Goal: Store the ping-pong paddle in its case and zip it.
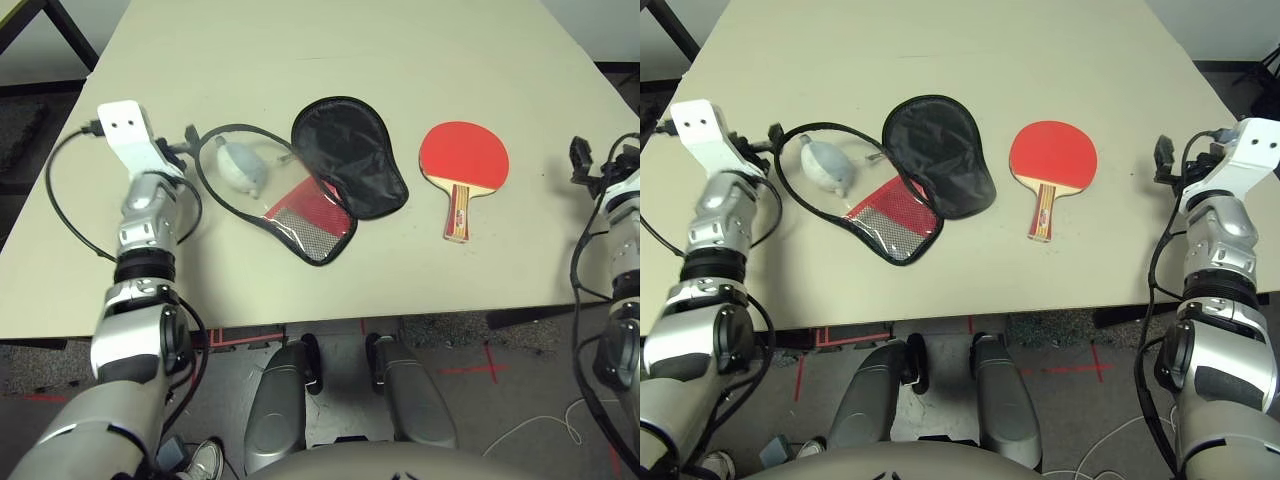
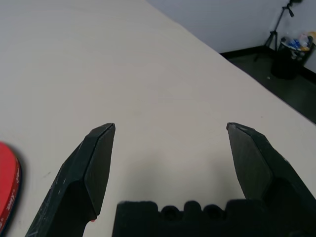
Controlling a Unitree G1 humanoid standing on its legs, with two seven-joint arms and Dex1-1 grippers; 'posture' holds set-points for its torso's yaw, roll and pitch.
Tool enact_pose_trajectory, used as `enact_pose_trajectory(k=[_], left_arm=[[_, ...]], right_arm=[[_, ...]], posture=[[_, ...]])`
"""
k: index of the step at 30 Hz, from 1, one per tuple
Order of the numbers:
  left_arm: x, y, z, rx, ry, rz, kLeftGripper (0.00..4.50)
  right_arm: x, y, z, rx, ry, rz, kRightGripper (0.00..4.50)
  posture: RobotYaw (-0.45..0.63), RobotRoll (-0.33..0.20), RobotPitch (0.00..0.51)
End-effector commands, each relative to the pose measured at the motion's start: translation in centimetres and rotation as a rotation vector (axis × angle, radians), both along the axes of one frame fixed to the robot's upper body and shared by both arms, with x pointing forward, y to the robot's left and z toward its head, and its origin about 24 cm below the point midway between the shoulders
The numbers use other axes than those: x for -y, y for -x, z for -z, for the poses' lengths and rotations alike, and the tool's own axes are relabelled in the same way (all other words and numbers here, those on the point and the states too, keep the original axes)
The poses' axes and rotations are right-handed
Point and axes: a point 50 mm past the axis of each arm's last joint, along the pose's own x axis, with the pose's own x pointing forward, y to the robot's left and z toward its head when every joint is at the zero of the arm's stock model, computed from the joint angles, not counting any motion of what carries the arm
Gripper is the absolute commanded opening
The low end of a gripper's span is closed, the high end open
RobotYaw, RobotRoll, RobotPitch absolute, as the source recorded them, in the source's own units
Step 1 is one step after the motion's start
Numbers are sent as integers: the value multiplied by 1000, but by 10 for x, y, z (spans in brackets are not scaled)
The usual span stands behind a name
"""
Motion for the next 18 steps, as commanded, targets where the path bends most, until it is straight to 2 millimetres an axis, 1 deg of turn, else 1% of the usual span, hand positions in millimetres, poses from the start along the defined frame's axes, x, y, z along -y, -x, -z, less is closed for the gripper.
enact_pose_trajectory(k=[1, 4, 6, 8, 9, 11, 13, 18], left_arm=[[4, -5, -16, -42, -38, 129, 4500], [13, -10, -35, -47, -76, 246, 4500], [20, -12, -41, -55, -80, 304, 4500], [38, -17, -46, -74, -86, 412, 4500], [51, -19, -46, -91, -91, 479, 4500], [73, -22, -41, -122, -100, 589, 4500], [92, -21, -33, -161, -109, 695, 4500], [131, -16, -11, -249, -163, 891, 4500]], right_arm=[[-14, 3, -23, -101, -40, -62, 4485], [-41, 6, -36, -219, -65, -160, 4485], [-55, 9, -41, -284, -70, -206, 4485], [-80, 16, -44, -394, -65, -290, 4485], [-92, 19, -44, -450, -67, -318, 4485], [-114, 27, -40, -539, -79, -362, 4485], [-130, 31, -36, -578, -82, -391, 4485], [-157, 34, -23, -582, -79, -432, 4485]], posture=[[-73, 0, 222], [-79, 0, 225], [-76, 0, 221], [-83, 0, 219], [-89, 0, 220], [-98, 0, 221], [-104, 0, 222], [-107, 0, 223]])
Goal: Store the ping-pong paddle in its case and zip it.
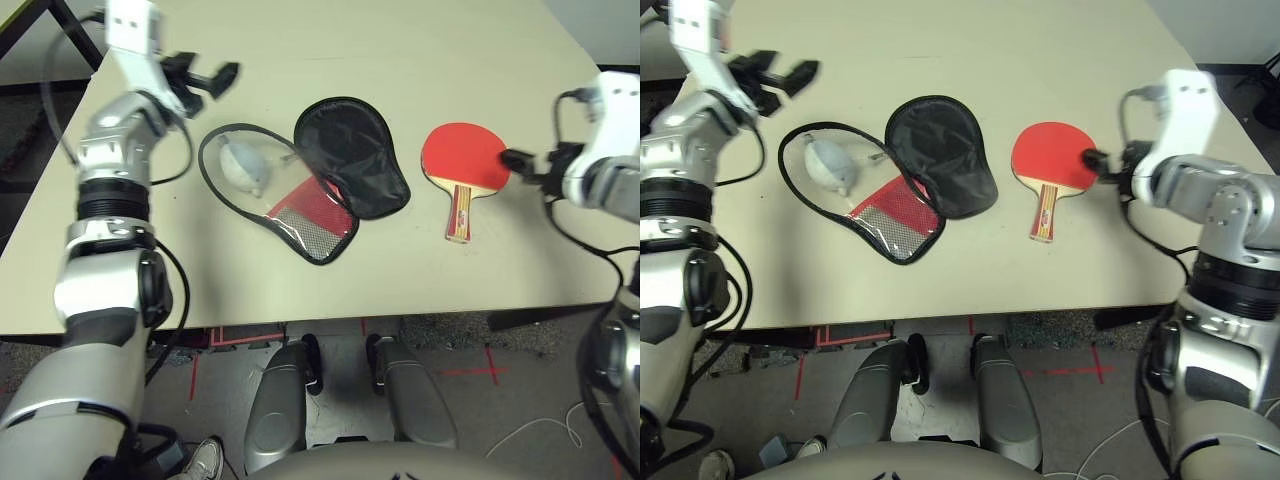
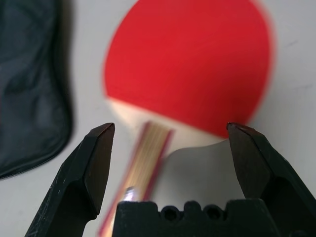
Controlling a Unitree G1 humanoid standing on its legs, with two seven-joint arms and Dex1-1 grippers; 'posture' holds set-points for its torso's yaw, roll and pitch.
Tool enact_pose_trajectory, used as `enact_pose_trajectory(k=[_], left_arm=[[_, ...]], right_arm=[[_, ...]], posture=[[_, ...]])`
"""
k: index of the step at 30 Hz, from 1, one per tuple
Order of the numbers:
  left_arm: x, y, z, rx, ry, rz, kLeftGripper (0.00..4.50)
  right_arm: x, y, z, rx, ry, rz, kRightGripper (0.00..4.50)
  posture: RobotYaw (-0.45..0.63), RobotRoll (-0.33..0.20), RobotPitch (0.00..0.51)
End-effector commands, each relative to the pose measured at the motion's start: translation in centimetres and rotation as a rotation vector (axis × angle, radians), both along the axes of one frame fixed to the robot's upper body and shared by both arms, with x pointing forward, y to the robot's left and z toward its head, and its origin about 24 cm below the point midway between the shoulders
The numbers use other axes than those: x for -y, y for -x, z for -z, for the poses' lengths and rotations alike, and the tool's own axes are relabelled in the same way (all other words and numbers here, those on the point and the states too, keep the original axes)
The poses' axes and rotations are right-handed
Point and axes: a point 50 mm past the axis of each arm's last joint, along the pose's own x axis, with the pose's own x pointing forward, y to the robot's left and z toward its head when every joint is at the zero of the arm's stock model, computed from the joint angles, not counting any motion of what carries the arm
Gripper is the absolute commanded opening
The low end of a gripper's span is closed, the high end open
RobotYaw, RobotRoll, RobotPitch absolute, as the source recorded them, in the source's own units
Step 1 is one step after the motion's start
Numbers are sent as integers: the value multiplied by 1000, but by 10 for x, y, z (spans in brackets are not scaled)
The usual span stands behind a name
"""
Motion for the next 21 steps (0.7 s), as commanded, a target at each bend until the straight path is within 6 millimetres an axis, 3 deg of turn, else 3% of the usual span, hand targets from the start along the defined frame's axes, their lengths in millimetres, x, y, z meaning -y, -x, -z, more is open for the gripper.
enact_pose_trajectory(k=[1, 11, 21], left_arm=[[28, 6, 17, -52, -59, 141, 4500], [84, 25, 42, -101, -130, 421, 4500], [102, 35, 47, -114, -133, 489, 4500]], right_arm=[[-9, 4, 9, -25, 12, 12, 4485], [-3, -2, 13, -82, 64, 53, 4485], [-19, -2, 31, -144, 35, 36, 4485]], posture=[[-106, 0, 223], [-99, 0, 237], [-75, 0, 252]])
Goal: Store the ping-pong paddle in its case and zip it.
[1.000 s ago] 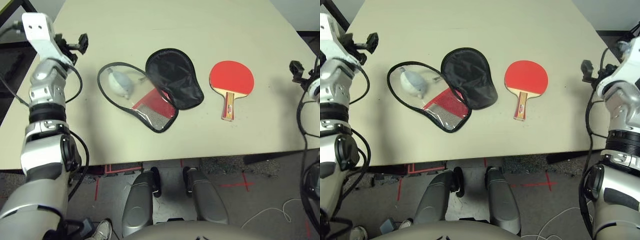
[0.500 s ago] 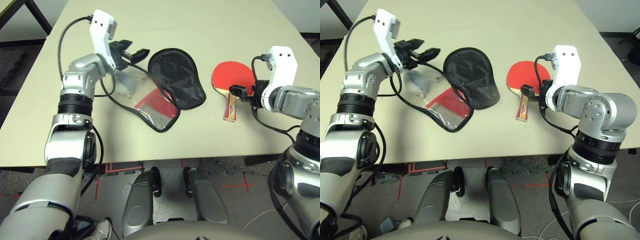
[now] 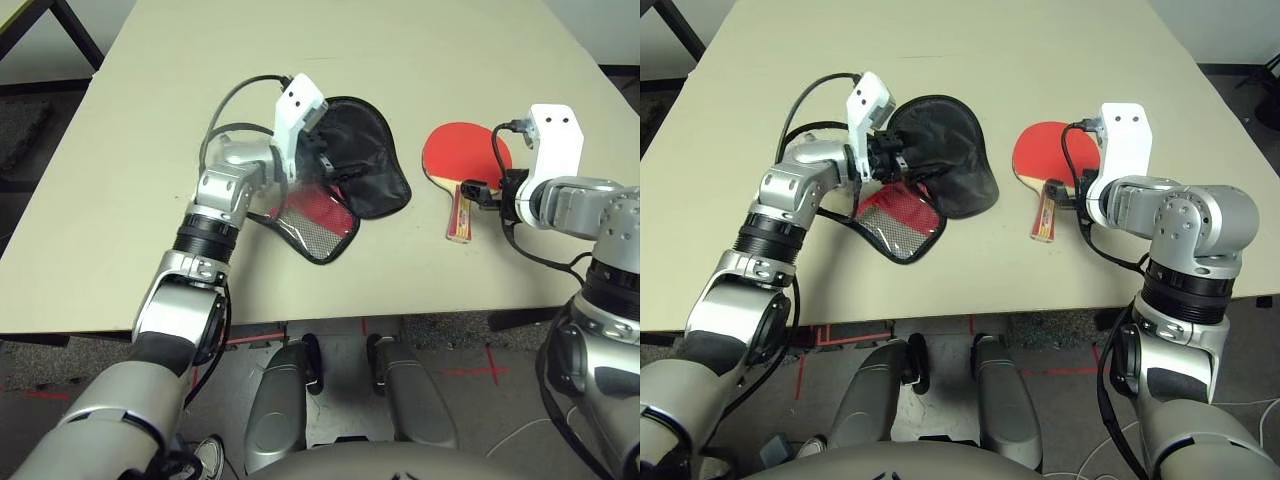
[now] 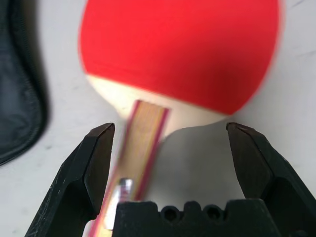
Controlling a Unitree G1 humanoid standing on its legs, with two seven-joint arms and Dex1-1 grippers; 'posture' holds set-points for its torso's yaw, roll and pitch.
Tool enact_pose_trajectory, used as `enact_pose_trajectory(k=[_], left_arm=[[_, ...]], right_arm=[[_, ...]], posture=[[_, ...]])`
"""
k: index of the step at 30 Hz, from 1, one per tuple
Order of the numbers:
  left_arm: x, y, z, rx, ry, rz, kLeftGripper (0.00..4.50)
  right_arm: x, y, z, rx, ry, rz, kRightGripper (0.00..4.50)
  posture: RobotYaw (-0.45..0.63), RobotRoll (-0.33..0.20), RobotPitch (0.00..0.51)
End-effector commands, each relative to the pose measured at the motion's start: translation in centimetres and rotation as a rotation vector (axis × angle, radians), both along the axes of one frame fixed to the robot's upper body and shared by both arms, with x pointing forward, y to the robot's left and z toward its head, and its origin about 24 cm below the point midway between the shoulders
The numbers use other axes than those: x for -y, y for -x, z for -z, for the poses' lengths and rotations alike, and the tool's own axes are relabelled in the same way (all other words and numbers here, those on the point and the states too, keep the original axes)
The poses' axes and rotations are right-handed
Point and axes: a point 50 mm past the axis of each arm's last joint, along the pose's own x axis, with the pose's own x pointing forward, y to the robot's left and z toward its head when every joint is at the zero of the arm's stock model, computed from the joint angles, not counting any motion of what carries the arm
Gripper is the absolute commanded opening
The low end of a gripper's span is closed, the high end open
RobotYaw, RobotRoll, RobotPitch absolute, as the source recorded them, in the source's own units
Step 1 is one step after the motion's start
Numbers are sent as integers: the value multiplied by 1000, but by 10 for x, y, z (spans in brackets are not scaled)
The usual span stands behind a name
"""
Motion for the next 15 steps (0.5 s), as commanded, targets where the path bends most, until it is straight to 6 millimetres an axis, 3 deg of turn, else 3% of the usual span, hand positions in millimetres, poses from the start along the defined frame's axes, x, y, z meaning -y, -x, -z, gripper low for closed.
enact_pose_trajectory(k=[1, 7, 15], left_arm=[[3, 6, 6, -18, -15, 21, 4500], [3, 9, 5, -18, -12, 24, 4500], [0, 11, 4, -13, -18, 8, 4500]], right_arm=[[-7, 2, 13, -58, -2, -9, 4485], [-9, 2, 22, -105, 3, 9, 4485], [-8, -1, 24, -137, 10, 30, 1637]], posture=[[-74, 0, 252], [-54, 0, 255], [-43, 0, 257]])
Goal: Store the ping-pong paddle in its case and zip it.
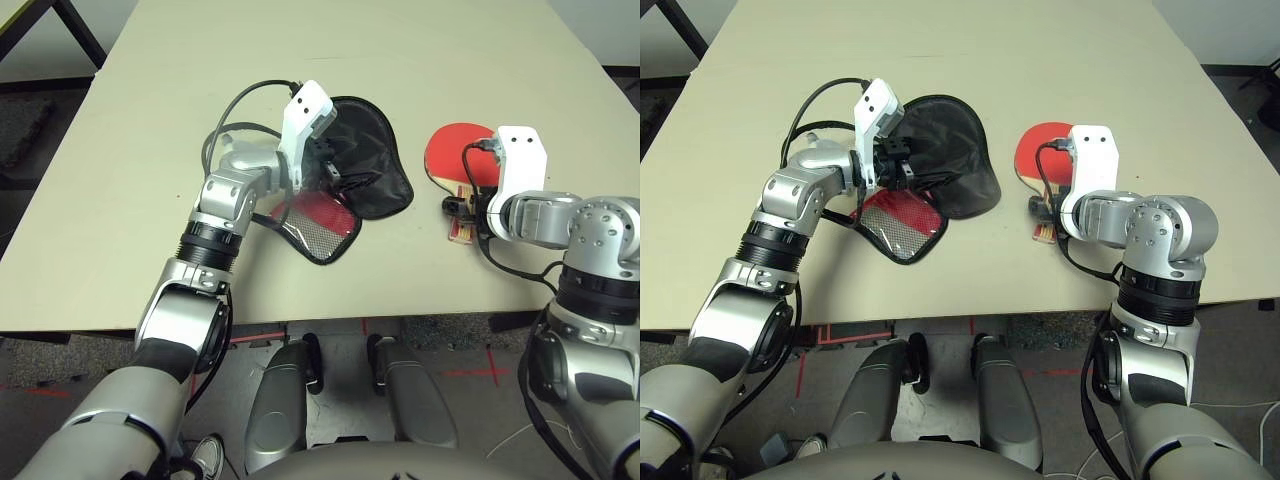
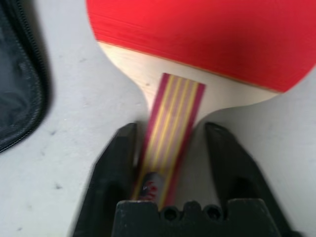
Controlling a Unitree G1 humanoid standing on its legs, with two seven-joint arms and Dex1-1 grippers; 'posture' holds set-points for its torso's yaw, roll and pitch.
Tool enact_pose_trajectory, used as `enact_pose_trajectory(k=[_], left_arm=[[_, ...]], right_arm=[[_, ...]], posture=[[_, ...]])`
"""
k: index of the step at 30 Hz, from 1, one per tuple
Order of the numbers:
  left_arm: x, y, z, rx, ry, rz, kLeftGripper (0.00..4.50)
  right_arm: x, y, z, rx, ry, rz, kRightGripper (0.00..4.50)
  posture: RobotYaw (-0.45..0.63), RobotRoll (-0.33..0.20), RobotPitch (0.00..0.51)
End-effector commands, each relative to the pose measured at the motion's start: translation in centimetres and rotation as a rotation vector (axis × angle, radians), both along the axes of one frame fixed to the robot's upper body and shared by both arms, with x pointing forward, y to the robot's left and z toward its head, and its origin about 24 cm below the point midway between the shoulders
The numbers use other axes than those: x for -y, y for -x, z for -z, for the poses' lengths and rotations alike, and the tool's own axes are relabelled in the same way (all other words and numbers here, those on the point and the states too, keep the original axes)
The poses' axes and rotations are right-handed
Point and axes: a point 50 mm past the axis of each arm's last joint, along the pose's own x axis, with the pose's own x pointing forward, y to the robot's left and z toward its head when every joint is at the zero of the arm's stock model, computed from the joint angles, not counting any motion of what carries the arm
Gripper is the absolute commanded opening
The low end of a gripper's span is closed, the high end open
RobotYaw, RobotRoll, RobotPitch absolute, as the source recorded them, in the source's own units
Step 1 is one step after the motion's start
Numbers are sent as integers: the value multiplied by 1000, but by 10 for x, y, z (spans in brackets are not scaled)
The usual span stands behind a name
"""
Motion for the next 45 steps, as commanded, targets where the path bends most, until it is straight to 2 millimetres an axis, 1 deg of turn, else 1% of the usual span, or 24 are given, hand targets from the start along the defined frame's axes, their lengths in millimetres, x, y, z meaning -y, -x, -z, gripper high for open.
enact_pose_trajectory(k=[1, 3, 5, 7, 8, 12, 16, 18, 21, 23, 25, 28, 33, 37, 41, 45], left_arm=[[-2, 2, 3, 3, -19, -5, 4500], [-2, 2, 3, 6, -22, -5, 4500], [-2, 2, 1, 11, -15, -8, 4500], [-2, 2, -2, 24, -3, -14, 4500], [-1, 2, -3, 27, 1, -16, 4500], [0, 1, -10, 47, 27, -30, 4500], [-1, 1, -18, 63, 43, -43, 4500], [-4, 2, -22, 68, 46, -47, 4500], [-13, 5, -31, 75, 49, -60, 4500], [-20, 7, -38, 82, 52, -75, 4500], [-29, 10, -43, 90, 47, -98, 4500], [-41, 13, -45, 91, 26, -132, 4500], [-60, 24, -35, 60, -18, -184, 4500], [-67, 32, -29, 40, -33, -212, 4500], [-71, 34, -30, 41, -21, -247, 4500], [-71, 37, -30, 40, -16, -259, 4500]], right_arm=[[3, -1, 7, -58, 7, 19, 1393], [3, -2, 5, -57, 5, 27, 1124], [6, -6, -5, -24, 15, 56, 1103], [6, -11, -21, 30, 26, 72, 1087], [5, -13, -26, 44, 27, 73, 1078], [-10, -22, -49, 109, 41, 6, 1077], [-36, -29, -65, 146, 23, -84, 1077], [-50, -30, -65, 147, 7, -133, 1077], [-73, -29, -61, 132, -26, -211, 1077], [-81, -28, -58, 122, -32, -239, 1077], [-87, -28, -55, 109, -32, -262, 1077], [-95, -28, -52, 91, -34, -293, 1077], [-107, -31, -48, 51, -37, -330, 1076], [-114, -32, -45, 31, -39, -355, 1076], [-119, -33, -44, 28, -36, -379, 1076], [-124, -37, -43, 39, -27, -399, 1076]], posture=[[-43, 0, 257], [-41, 0, 255], [-41, 0, 250], [-43, 0, 246], [-44, 0, 244], [-55, 0, 237], [-54, 0, 232], [-51, 0, 231], [-33, 0, 231], [-24, 0, 232], [-15, 0, 234], [-4, 0, 235], [28, 0, 235], [54, 0, 237], [77, 0, 239], [77, 0, 239]])
